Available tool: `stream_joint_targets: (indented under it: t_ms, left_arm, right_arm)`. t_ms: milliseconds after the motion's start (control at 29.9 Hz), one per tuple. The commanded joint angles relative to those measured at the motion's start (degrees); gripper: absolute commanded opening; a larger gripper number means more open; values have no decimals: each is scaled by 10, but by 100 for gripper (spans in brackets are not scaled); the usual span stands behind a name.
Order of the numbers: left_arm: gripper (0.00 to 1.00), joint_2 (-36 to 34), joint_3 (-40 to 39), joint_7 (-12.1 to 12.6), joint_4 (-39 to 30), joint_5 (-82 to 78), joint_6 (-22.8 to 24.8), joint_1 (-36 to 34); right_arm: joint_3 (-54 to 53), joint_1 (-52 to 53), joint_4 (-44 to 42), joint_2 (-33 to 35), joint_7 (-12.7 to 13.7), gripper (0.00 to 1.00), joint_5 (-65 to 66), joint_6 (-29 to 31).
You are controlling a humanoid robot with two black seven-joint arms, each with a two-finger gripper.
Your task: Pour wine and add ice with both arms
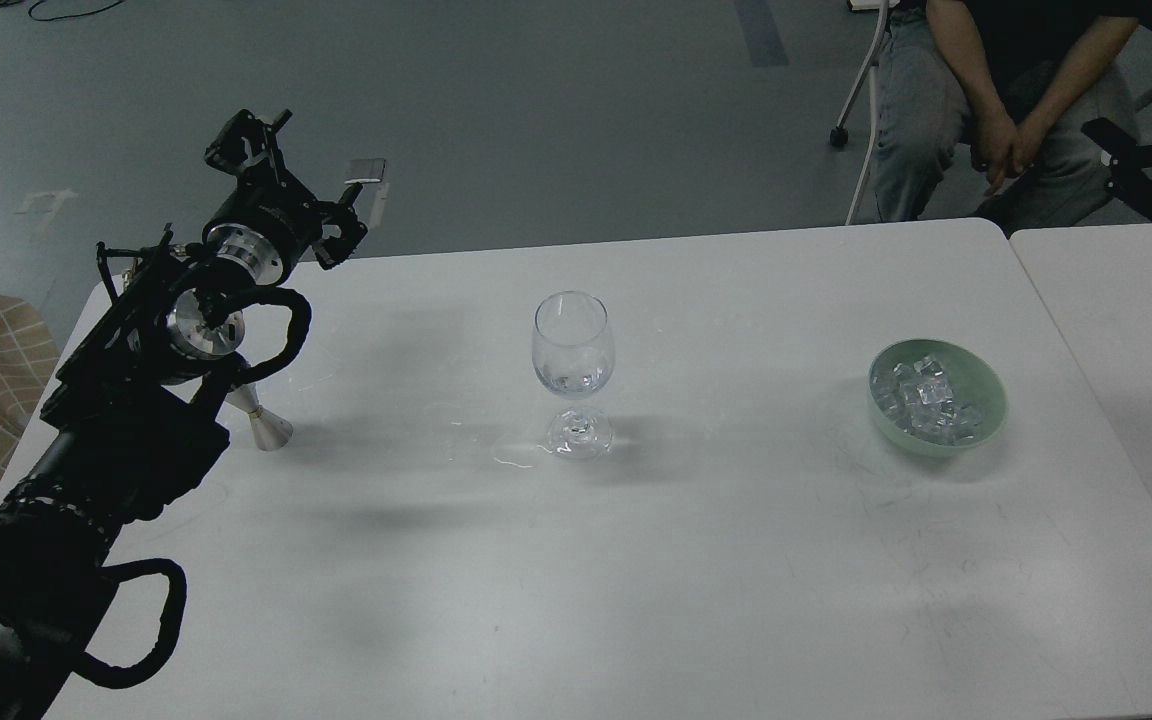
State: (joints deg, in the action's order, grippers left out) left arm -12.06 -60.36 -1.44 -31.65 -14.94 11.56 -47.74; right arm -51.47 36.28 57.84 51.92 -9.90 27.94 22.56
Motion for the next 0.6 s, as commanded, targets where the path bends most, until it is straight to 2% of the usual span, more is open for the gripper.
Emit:
stream_joint_targets:
  t_ms: [0, 200, 267, 568]
  left_arm:
    - [98, 4, 2, -1, -1, -2, -1, -2]
    - [98, 12, 2, -1, -1, -4, 0, -1]
    - [98, 19, 2, -2, -1, -7, 0, 1]
    - [98, 42, 2, -4, 0, -8, -3, 0]
  right_arm:
    - [21, 3, 37, 74, 2, 100, 64, -2]
    - [26, 1, 79, 161, 2, 100, 161, 17]
    - [32, 2, 110, 190, 1, 100, 214, 41]
    - [36, -3, 178, 206, 1, 100, 380, 54]
